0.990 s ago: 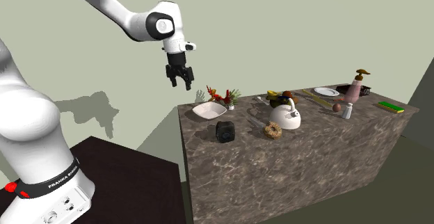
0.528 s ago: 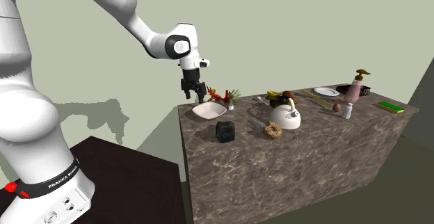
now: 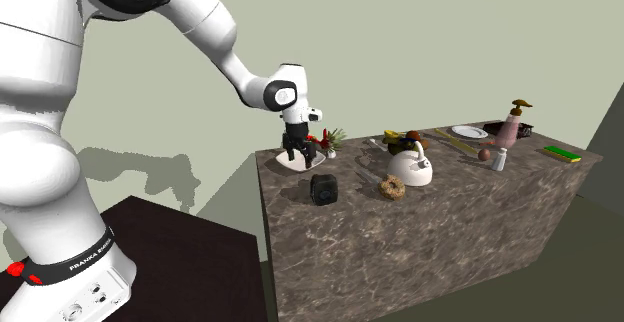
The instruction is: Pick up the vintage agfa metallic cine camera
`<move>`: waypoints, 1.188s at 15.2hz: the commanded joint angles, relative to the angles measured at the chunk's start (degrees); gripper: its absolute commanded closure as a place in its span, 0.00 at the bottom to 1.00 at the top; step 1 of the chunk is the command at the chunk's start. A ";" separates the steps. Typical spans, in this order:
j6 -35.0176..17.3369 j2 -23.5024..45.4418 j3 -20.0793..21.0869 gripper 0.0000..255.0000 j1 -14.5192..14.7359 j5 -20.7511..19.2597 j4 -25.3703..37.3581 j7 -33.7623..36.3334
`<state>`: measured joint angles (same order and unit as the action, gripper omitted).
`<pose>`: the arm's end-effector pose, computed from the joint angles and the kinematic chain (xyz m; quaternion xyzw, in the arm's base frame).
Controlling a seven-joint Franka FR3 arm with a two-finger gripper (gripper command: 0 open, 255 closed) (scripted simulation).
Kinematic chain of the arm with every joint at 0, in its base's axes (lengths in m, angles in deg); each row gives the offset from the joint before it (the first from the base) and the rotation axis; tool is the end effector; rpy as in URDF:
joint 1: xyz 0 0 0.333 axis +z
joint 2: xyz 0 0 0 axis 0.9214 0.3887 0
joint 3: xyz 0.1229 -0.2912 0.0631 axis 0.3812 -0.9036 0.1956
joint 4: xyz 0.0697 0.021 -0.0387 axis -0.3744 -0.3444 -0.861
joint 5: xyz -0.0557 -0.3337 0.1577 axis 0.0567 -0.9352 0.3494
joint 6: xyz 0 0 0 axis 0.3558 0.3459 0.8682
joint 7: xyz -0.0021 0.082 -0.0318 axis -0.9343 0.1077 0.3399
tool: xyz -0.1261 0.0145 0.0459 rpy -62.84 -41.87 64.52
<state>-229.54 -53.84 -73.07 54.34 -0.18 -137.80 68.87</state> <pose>0.5359 -0.2417 0.2246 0.9752 -0.2181 -0.0062 0.0370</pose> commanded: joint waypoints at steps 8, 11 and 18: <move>-2.29 14.63 0.44 0.00 -3.70 2.92 11.49 0.04; -3.64 16.56 0.75 0.00 -3.95 3.20 12.06 -0.02; -4.70 18.14 1.01 1.00 -4.14 3.41 12.57 -0.04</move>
<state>-234.21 -35.78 -72.03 50.23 3.23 -125.19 68.82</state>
